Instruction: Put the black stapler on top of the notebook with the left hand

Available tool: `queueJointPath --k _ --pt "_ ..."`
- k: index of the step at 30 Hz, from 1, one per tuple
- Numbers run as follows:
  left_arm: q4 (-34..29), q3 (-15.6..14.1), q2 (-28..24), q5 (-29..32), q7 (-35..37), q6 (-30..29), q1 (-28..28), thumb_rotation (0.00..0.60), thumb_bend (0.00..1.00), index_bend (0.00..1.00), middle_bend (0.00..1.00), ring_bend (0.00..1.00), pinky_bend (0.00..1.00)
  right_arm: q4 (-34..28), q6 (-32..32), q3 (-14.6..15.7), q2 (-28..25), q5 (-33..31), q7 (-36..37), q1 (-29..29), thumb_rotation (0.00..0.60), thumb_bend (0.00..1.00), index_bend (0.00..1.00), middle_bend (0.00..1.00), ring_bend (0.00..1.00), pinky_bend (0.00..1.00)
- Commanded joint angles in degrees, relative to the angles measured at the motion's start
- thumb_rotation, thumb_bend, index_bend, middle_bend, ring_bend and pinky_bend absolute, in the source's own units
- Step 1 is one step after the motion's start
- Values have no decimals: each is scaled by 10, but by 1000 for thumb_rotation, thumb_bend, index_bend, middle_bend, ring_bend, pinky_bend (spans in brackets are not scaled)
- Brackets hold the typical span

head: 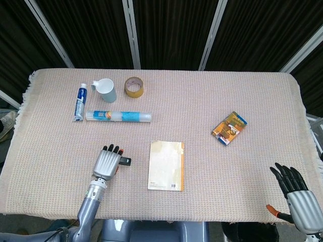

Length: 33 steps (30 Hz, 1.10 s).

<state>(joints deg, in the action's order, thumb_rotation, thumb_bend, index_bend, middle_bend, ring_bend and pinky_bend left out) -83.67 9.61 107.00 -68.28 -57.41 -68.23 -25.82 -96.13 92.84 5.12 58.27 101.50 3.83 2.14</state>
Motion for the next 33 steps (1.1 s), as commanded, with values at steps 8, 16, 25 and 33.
queueJointPath --k 8,16,25,33 --pt "5 -8 10 2 13 -8 -11 600 387 625 515 426 520 1 2 1 -1 2 2 2 600 71 0 0 0 0" --pt "-28 -24 -4 -29 32 -45 -4 600 410 712 586 493 575 -1 -3 0 0 0 -3 0 600 73 0 0 0 0" --pt "-82 -33 -13 -76 42 -72 -8 600 408 715 592 501 582 -4 -1 4 -1 8 -4 3 600 73 0 0 0 0" --pt "-61 2 48 -42 -18 -30 -57 600 404 710 586 501 583 -2 5 8 -5 18 6 4 600 72 0 0 0 0"
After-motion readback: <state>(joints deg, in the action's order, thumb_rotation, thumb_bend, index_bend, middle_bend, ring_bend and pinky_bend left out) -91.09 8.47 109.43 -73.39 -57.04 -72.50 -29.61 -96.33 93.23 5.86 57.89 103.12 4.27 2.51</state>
